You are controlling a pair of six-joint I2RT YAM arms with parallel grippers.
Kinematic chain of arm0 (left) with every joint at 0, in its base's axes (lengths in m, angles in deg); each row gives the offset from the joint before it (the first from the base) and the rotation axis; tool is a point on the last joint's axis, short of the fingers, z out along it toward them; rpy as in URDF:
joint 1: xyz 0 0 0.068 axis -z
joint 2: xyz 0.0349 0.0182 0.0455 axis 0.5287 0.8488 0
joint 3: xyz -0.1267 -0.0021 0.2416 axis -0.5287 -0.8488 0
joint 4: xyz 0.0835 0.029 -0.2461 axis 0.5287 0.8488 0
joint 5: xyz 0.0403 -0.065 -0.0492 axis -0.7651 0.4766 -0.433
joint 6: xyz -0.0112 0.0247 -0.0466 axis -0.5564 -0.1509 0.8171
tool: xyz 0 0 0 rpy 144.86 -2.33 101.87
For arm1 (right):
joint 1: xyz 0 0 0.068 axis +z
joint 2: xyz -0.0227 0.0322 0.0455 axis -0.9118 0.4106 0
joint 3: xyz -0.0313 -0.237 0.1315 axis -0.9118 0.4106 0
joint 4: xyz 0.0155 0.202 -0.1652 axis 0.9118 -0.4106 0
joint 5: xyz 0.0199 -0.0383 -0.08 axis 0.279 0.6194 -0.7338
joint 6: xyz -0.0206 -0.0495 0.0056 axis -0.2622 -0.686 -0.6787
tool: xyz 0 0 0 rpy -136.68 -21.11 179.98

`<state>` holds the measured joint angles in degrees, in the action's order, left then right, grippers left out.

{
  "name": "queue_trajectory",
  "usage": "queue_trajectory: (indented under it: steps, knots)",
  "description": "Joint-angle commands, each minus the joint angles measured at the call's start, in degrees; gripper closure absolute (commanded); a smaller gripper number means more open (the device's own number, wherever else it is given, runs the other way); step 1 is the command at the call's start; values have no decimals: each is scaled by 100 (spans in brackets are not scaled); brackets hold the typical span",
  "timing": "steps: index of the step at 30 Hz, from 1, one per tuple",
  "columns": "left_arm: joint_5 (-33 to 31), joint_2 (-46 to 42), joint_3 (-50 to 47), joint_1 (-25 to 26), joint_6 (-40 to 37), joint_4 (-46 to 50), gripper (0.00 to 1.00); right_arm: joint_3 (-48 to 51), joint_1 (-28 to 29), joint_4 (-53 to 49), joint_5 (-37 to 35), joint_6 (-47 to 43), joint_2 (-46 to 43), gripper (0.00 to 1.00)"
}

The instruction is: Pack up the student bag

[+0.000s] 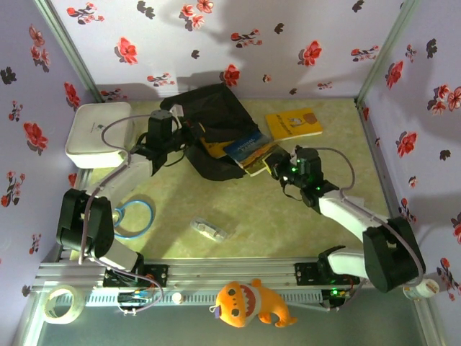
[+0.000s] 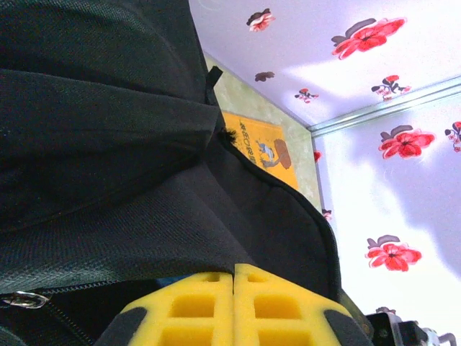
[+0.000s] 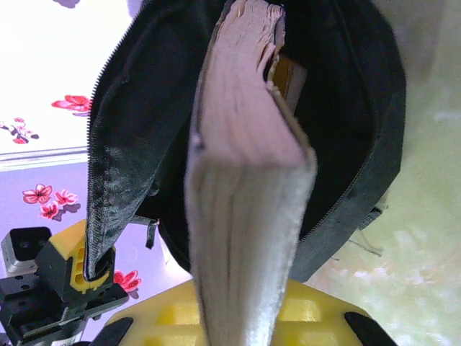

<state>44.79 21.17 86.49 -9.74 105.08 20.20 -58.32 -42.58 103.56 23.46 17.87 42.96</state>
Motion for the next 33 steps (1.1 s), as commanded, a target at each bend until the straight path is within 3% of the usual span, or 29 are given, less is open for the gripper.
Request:
queue_trajectory:
  steps: [1, 18, 21, 29, 33]
  knots:
    - [274, 5, 2, 41, 46, -659, 100, -351, 136, 961, 161, 382, 227, 90]
    - [384, -160, -268, 62, 102, -655, 100, -1399, 471, 2778, 231, 847, 1982, 90]
    - [392, -205, -309, 71, 95, -625, 100, -1403, 532, 2281, 60, 642, 2084, 91]
    - [392, -241, -390, 78, 164, -568, 100, -1551, 530, -193, -728, 267, 2352, 92]
    - [387, -221, -432, 82, 178, -467, 100, -1736, 530, -293, -599, 196, 2614, 92]
